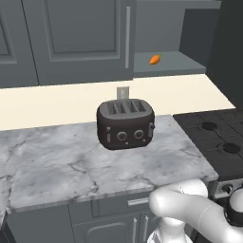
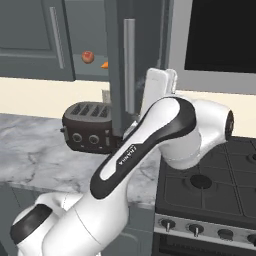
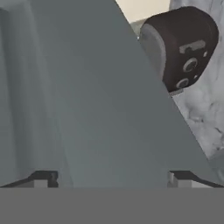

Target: Pick the peach, carrot from the counter and place them in the cabinet. Then close the cabinet.

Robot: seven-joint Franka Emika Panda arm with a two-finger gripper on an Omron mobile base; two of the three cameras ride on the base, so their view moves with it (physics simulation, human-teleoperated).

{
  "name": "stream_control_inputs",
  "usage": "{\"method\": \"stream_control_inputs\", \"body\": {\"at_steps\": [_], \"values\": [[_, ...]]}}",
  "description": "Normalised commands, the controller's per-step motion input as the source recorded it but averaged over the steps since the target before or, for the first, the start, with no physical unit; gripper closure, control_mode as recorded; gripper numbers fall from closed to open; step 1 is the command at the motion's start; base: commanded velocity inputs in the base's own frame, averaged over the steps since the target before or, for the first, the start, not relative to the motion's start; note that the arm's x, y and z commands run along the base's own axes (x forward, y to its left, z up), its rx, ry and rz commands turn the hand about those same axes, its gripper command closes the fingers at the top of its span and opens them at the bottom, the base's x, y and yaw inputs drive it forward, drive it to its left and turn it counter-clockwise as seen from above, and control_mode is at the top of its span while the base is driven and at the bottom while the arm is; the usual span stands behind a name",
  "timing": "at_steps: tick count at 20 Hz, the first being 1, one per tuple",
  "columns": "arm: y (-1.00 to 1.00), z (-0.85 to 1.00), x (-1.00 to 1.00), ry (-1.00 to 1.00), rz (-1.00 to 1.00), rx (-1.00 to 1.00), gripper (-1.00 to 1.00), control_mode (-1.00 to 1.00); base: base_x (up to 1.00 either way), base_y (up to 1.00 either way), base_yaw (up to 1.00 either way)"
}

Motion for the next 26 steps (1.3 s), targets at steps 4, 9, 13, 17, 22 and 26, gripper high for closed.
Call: {"method": "stream_control_inputs", "body": {"at_steps": [4,9,13,17,22,26], "values": [[1.00,-0.05,0.37,-0.25,-0.03,-0.25,-1.00,-1.00,0.00,0.00,0.00],[1.00,-0.90,1.00,-0.10,-0.22,-0.32,-1.00,-1.00,0.00,0.00,0.00],[0.97,-0.87,1.00,-0.09,-0.31,-0.25,-1.00,-1.00,0.00,0.00,0.00],[0.82,-0.19,1.00,-0.19,-0.31,-0.14,-1.00,-1.00,0.00,0.00,0.00],[0.60,0.00,1.00,-0.12,-0.29,-0.05,-1.00,-1.00,0.00,0.00,0.00],[0.49,0.00,1.00,0.00,-0.26,-0.03,-1.00,-1.00,0.00,0.00,0.00]]}}
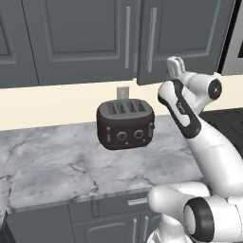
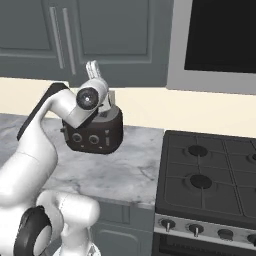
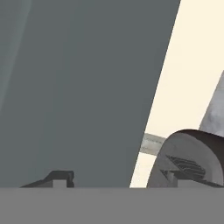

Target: Pick the peach, carrot from the counter and place them in the cabinet. Then close the cabinet.

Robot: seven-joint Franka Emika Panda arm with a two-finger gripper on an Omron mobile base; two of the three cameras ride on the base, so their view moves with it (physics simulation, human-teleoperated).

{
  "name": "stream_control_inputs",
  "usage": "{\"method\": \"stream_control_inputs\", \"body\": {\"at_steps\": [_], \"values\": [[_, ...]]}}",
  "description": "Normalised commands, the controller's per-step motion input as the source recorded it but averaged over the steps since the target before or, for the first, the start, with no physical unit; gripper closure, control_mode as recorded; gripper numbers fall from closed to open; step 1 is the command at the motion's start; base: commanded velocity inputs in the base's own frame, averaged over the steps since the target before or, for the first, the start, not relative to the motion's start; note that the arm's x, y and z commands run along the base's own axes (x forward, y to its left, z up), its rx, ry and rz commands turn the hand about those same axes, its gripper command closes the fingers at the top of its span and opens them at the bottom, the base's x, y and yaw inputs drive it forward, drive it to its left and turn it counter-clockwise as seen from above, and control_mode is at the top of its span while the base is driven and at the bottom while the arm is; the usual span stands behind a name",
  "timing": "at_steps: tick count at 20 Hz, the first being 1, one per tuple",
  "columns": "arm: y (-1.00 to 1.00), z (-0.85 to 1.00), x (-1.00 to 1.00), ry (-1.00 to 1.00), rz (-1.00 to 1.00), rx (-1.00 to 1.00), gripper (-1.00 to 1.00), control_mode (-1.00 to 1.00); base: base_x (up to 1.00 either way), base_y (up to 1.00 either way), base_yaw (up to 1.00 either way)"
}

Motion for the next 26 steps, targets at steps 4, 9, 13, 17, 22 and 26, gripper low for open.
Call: {"method": "stream_control_inputs", "body": {"at_steps": [4,9,13,17,22,26], "values": [[0.37,0.00,1.00,0.00,-0.23,-0.01,-1.00,-1.00,0.00,0.00,0.00],[0.04,0.03,1.00,0.05,-0.19,-0.01,-1.00,-1.00,0.00,0.00,0.00],[0.00,0.23,0.80,0.26,-0.11,-0.02,-1.00,-1.00,0.00,0.00,0.00],[0.00,0.04,-0.74,0.29,0.00,-0.02,-1.00,-1.00,0.00,0.00,0.00],[0.00,0.11,-1.00,0.34,0.00,0.00,-1.00,-1.00,0.00,0.00,0.00],[0.00,-0.10,-1.00,0.10,0.00,0.00,-1.00,-1.00,0.00,0.00,0.00]]}}
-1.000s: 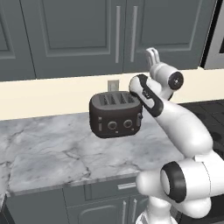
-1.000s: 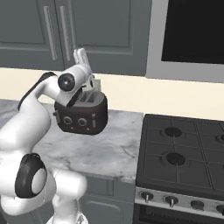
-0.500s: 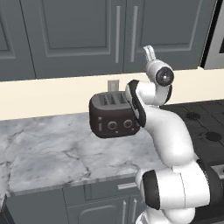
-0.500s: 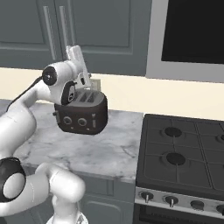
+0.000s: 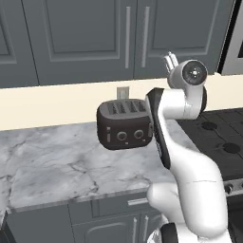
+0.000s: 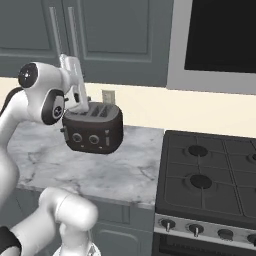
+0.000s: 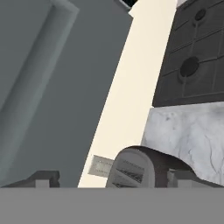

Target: Pick the peach, carrot from the counter and place them in the cabinet. Then close the cabinet.

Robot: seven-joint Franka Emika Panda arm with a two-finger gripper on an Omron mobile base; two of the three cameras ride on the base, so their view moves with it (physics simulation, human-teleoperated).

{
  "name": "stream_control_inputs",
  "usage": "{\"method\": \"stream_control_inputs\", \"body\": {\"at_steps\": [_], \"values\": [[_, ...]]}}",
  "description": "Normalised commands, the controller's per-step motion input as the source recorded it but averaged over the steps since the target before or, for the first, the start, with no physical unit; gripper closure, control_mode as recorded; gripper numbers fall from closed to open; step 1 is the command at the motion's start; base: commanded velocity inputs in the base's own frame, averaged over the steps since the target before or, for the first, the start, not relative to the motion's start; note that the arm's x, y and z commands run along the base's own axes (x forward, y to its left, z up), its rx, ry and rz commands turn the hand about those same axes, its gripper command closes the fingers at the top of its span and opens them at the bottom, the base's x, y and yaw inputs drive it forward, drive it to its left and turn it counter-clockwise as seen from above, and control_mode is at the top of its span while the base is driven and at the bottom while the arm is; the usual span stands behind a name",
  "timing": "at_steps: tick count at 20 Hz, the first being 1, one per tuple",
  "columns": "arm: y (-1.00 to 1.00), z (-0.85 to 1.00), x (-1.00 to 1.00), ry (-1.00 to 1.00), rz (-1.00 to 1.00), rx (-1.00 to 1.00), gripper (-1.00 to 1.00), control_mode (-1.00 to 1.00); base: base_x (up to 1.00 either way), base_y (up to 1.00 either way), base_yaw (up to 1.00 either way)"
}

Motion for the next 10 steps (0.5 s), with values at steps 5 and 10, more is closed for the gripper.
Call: {"method": "stream_control_inputs", "body": {"at_steps": [5,10], "values": [[0.00,-0.31,-1.00,0.00,0.00,0.00,-1.00,-1.00,0.00,0.00,0.00],[0.00,-0.37,-1.00,-0.10,0.03,0.00,-1.00,-1.00,0.00,0.00,0.00]]}}
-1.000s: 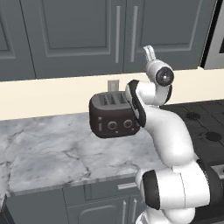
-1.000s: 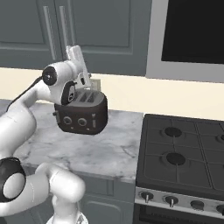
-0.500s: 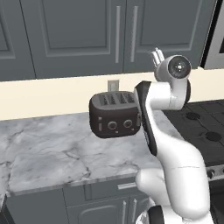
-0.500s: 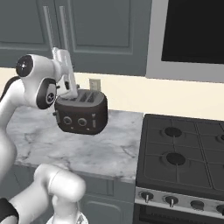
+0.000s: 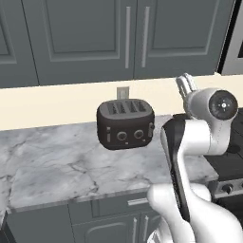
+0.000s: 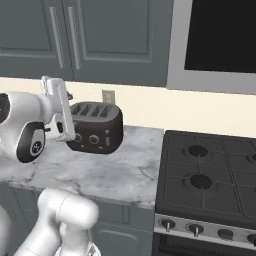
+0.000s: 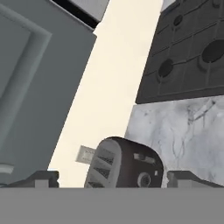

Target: Pick the peach, carrot from the counter and place them in the cabinet. Then close the cabinet.

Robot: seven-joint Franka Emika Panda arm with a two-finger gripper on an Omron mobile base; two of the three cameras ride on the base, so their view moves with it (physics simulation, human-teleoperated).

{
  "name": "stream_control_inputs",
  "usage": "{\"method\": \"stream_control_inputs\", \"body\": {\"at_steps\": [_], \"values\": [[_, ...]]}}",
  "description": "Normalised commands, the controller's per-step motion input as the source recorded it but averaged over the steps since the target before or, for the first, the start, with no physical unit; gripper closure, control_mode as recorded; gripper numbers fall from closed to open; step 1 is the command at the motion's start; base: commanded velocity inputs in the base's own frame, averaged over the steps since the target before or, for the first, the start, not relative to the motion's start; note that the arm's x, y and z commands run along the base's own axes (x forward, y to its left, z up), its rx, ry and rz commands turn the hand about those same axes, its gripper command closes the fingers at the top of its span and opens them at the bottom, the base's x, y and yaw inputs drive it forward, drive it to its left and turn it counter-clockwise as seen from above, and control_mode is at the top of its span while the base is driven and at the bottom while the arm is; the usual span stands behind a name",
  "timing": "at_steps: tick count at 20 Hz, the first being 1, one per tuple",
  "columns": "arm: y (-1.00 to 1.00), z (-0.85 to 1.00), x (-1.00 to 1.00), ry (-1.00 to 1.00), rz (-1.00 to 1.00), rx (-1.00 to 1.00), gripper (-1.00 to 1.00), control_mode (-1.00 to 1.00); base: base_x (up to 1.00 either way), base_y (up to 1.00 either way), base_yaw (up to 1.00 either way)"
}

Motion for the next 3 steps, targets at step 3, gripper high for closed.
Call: {"method": "stream_control_inputs", "body": {"at_steps": [3], "values": [[0.02,-0.18,-1.00,-0.19,0.04,0.00,-1.00,-1.00,0.00,0.00,0.00]]}}
